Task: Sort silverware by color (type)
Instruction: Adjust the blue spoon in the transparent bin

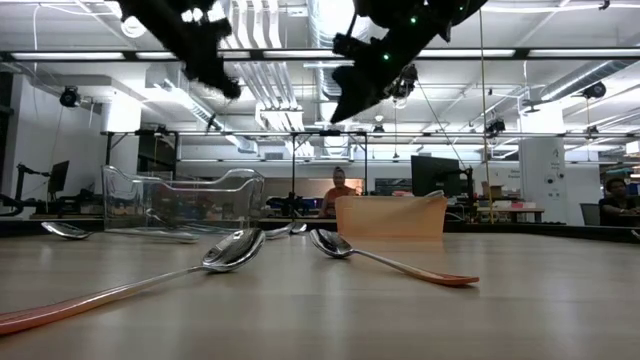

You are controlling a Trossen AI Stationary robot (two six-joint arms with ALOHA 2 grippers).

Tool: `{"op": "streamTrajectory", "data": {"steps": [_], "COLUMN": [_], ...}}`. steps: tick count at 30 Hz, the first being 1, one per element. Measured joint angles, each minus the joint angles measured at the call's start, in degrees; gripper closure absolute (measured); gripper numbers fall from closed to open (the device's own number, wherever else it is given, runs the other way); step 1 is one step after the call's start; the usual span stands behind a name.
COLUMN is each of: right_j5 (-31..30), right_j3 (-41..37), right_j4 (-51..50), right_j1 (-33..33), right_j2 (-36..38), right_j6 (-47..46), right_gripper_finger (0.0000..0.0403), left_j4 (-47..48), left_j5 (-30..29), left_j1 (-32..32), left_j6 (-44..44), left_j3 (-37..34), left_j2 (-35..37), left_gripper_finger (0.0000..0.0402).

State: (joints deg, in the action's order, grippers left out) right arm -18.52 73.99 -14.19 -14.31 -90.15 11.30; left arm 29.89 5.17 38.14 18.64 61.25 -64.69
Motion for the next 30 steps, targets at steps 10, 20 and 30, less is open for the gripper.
{"op": "streamTrajectory", "data": {"steps": [10,20,30], "right_j5": [11.36,11.03,10.90], "right_j3": [-7.50,-15.18,-13.97], "right_j4": [29.49,53.24,56.53], "right_j1": [0.81,2.86,3.32], "right_j2": [0.00,0.00,-0.07], "right_j6": [-0.53,-3.71,-4.27], "right_gripper_finger": [0.0259,0.0259,0.0259], "left_j4": [-31.48,-50.01,-63.60], "left_j5": [27.39,-7.31,-16.63], "left_j1": [-7.44,-17.36,-22.06], "left_j6": [-6.58,-5.71,-7.61], "left_j3": [-10.85,-26.27,-29.22], "left_j2": [8.33,7.27,1.37], "left_gripper_finger": [0.0401,0.0402,0.0402]}}
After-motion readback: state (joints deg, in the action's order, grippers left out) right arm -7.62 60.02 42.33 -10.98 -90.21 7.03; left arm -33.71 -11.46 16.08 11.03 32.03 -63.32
